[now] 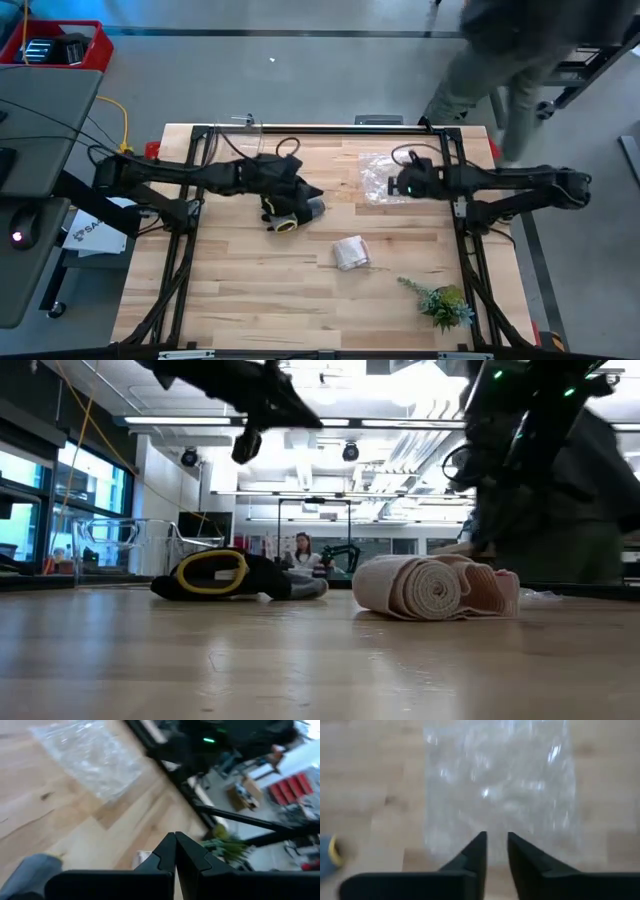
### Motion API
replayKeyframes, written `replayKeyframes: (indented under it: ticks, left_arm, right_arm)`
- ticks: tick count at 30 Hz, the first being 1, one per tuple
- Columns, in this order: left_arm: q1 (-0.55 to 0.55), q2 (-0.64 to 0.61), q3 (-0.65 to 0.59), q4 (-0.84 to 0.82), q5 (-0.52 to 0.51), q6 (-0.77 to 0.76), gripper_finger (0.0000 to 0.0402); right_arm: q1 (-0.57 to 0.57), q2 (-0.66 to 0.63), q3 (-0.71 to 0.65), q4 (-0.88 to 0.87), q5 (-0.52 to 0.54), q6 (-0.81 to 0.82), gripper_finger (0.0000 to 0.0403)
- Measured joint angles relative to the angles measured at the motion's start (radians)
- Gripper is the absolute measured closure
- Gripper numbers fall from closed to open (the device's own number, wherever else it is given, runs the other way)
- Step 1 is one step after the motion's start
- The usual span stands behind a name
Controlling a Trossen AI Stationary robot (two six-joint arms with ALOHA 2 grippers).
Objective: Roll bandage
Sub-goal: Put the white-brown bandage into the transparent zip bag
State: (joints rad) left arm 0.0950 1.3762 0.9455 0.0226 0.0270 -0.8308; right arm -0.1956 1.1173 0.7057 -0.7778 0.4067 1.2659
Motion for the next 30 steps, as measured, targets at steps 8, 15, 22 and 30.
replayKeyframes:
  ticks: [8, 15, 22, 30]
  left_arm:
    - [0.006, -0.035, 0.000, -0.009, 0.056, 0.030, 0.0401]
    - [0.041, -0.013, 0.000, -0.008, 0.050, -0.023, 0.0401]
    - [0.099, -0.008, 0.000, -0.003, 0.042, -0.068, 0.0401]
    - [0.135, -0.009, 0.000, -0.004, 0.036, -0.113, 0.0401]
  right_arm:
    - [-0.248, 0.064, 0.000, 0.163, 0.029, -0.193, 0.0181]
    - [-0.511, 0.219, 0.000, 0.206, -0.211, -0.326, 0.0149]
    - [-0.689, 0.375, 0.033, 0.241, -0.287, -0.476, 0.0148]
    - [-0.721, 0.510, 0.126, 0.289, -0.359, -0.640, 0.0148]
